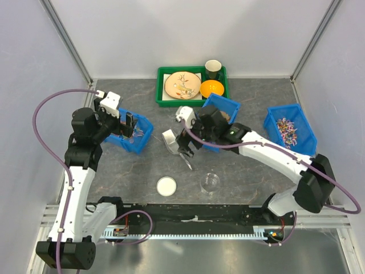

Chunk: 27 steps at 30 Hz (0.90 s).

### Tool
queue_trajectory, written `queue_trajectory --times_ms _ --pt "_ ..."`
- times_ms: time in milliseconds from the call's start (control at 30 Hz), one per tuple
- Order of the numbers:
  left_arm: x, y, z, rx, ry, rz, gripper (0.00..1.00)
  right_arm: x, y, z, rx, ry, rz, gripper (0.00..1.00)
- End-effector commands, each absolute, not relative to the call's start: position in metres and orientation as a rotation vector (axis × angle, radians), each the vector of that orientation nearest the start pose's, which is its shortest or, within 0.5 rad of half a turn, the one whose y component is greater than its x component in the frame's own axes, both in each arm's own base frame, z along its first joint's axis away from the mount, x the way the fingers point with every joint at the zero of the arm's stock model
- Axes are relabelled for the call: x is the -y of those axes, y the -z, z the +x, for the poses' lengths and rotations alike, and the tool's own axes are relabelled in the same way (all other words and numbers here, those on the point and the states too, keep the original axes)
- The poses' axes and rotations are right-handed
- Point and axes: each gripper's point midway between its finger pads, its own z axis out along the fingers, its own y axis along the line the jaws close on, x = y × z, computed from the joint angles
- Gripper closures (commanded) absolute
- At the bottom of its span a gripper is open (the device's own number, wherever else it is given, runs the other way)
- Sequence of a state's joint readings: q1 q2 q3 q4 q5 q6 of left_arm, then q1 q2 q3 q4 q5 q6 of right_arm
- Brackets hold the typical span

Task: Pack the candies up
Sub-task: Pick up the spatula from the center of the board.

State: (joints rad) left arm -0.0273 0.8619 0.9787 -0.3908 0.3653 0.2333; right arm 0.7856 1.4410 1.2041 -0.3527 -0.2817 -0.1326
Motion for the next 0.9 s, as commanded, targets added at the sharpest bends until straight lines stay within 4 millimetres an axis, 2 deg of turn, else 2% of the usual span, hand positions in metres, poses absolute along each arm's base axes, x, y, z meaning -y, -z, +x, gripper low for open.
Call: queue_trajectory --times_ms 0,167,200,267,300,533,867 --pt "0.049 -0.286 0.304 -1.788 0.121 0.465 0.01 -0.334 -0.173 0.252 -1.961 -0.575 -1.186 0.03" --pt "0.046 -0.285 0.302 -1.777 0.108 0.445 0.01 -0.332 -0.132 0.247 -2.07 -0.512 -1.235 0.06" --pt "0.045 -0.285 0.302 -1.772 0.107 0.442 0.01 -0.332 -0.117 0.247 -2.103 -0.49 -1.252 0.07" --pt "0.05 -0.286 0.299 -1.759 0.141 0.452 0.01 -0.332 -0.103 0.248 -2.135 -0.473 -1.265 0.07" --pt "0.044 -0.286 0.3 -1.761 0.137 0.433 0.01 -0.332 -0.092 0.248 -2.161 -0.464 -1.276 0.07" --pt "0.046 -0.28 0.301 -1.777 0.182 0.431 0.01 -0.331 -0.069 0.27 -2.183 -0.344 -1.221 0.1" --pt "0.049 -0.274 0.302 -1.782 0.215 0.44 0.01 -0.336 -0.042 0.269 -2.232 -0.357 -1.22 0.16"
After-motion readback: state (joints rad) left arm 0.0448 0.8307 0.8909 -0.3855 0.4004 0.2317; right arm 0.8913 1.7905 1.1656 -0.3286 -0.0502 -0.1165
